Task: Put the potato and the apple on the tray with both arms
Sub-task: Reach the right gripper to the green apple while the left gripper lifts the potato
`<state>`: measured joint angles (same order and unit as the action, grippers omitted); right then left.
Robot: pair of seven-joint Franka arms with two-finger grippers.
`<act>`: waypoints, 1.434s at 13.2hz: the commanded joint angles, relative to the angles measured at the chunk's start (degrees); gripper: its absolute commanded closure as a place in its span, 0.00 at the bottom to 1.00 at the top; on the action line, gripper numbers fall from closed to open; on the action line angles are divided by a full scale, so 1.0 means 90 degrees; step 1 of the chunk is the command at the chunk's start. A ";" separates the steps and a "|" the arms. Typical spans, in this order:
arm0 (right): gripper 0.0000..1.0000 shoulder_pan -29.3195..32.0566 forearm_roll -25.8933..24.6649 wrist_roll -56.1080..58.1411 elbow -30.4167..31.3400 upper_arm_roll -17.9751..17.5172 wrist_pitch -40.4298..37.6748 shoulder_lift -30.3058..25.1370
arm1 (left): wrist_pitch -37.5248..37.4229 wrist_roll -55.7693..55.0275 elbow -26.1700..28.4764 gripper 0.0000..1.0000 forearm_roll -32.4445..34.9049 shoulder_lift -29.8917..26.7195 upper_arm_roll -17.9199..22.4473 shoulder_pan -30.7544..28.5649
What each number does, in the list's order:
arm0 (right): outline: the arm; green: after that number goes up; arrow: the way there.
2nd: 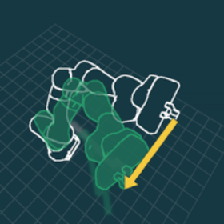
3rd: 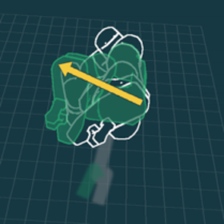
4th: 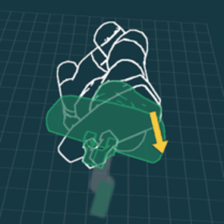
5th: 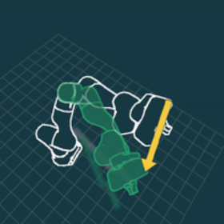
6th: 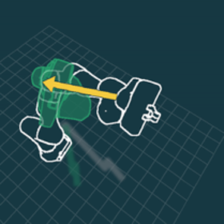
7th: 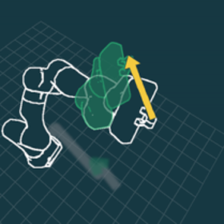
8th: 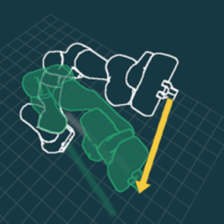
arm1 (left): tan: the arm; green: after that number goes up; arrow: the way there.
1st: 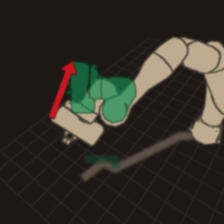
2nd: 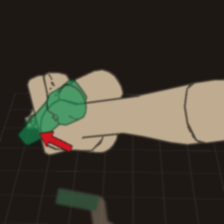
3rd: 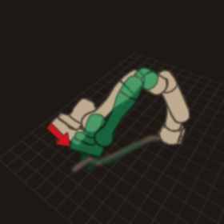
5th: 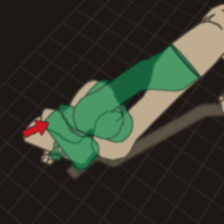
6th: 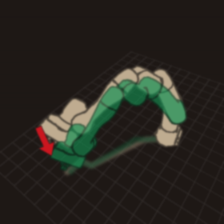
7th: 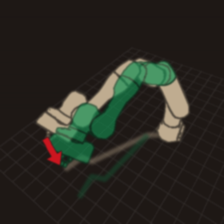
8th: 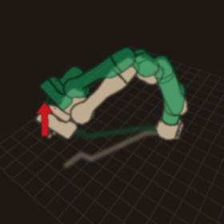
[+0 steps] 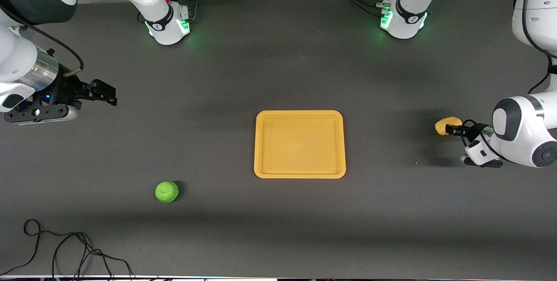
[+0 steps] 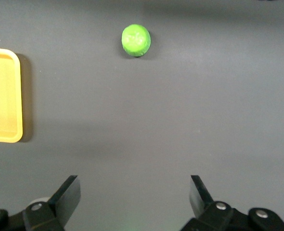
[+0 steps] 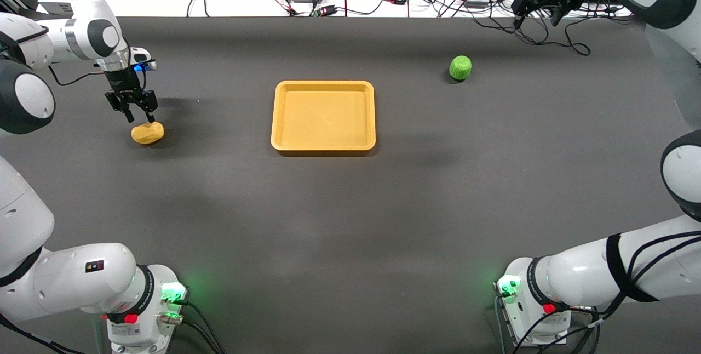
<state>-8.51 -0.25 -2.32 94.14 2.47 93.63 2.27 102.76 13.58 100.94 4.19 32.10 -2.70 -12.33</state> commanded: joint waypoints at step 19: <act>0.00 -0.0002 0.0311 -0.0104 -0.2133 0.0009 0.2943 0.4424 | -0.0574 -0.0886 -0.0478 1.00 -0.1045 -0.0130 -0.0401 0.0412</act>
<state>-8.34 1.58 -2.32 69.56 2.52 115.32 42.92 104.10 13.83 103.76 0.47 31.80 -4.19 -11.15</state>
